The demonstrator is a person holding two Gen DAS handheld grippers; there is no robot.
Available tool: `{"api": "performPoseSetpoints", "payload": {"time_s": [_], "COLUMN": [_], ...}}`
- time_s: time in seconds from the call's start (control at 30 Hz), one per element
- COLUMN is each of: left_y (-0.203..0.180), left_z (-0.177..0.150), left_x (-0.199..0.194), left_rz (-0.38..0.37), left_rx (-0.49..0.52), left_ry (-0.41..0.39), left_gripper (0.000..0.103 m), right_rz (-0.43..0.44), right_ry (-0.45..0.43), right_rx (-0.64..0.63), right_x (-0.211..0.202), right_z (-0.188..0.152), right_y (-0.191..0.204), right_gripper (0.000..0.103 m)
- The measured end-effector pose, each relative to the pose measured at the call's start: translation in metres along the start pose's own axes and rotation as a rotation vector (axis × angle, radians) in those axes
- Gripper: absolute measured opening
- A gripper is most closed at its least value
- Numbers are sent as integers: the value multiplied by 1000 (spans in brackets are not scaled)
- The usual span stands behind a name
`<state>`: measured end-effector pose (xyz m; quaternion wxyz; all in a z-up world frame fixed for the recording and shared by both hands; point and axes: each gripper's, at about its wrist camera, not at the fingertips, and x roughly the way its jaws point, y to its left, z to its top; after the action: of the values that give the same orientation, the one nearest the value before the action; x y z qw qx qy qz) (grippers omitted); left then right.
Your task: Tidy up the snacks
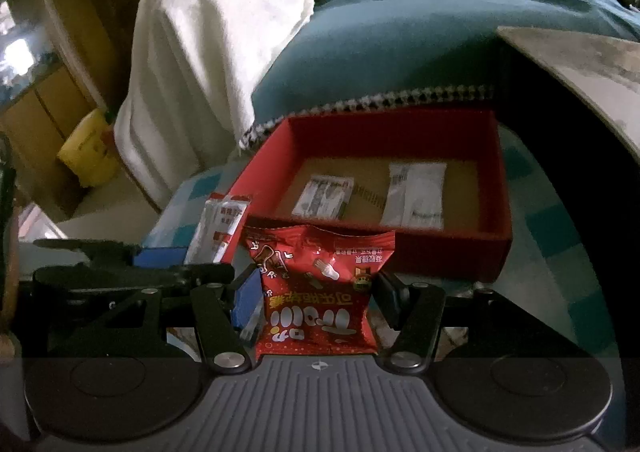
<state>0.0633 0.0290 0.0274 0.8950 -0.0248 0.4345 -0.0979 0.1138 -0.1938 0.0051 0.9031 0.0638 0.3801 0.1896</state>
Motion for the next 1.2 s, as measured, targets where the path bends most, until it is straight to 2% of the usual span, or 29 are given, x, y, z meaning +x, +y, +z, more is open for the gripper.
{"api": "performPoseSetpoints", "payload": {"time_s": [0.53,1.2], "left_y": [-18,-21], "left_z": [39,80], "left_x": [16,64], "left_rz": [4,40], "left_rx": [22,38], "left_ry": [-66,-57], "left_gripper": [39,39], "right_rz": [-15,-55], "right_ry": [-48,-38], "right_rx": [2,-21], "right_x": [10,53], "right_z": [41,85], "right_y": [-17,-38], "right_gripper": [67,67]}}
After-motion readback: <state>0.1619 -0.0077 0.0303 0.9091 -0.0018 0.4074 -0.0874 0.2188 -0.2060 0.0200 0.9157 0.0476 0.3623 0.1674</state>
